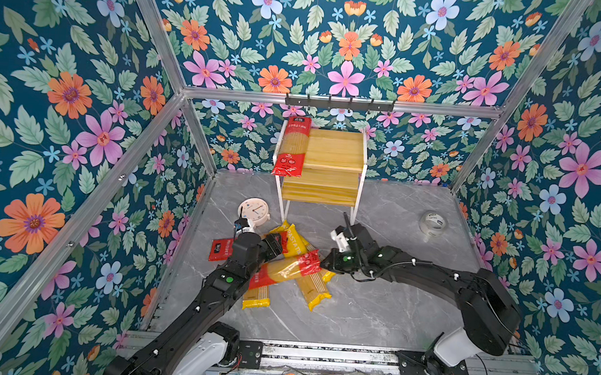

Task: Place and organize the pasta boxes and bags onto the shelf

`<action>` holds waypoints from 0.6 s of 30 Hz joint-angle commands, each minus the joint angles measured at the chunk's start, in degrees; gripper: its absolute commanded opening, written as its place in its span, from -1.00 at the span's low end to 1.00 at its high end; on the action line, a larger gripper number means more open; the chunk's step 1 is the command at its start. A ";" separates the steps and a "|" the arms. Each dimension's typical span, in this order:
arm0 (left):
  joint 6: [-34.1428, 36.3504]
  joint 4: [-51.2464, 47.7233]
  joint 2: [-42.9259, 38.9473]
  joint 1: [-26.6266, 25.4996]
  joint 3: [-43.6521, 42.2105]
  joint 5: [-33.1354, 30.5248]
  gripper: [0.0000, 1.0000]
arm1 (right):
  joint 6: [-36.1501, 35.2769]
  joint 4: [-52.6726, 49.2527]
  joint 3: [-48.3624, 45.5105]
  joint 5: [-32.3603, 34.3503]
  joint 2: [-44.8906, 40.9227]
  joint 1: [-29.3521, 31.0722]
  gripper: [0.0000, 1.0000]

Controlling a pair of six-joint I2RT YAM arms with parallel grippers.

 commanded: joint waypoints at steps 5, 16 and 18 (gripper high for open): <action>1.44 3.99 7.02 -9.12 1.97 -4.86 0.50 | -3.17 -5.30 -3.55 -0.59 -3.03 -4.54 -0.85; 0.50 4.00 12.97 -13.49 1.21 -6.00 0.50 | 1.85 1.31 -5.26 1.85 -2.27 1.68 -0.35; 3.74 1.46 14.61 -13.40 3.05 -6.58 0.51 | 3.57 3.01 -4.81 3.43 -1.20 4.11 -0.22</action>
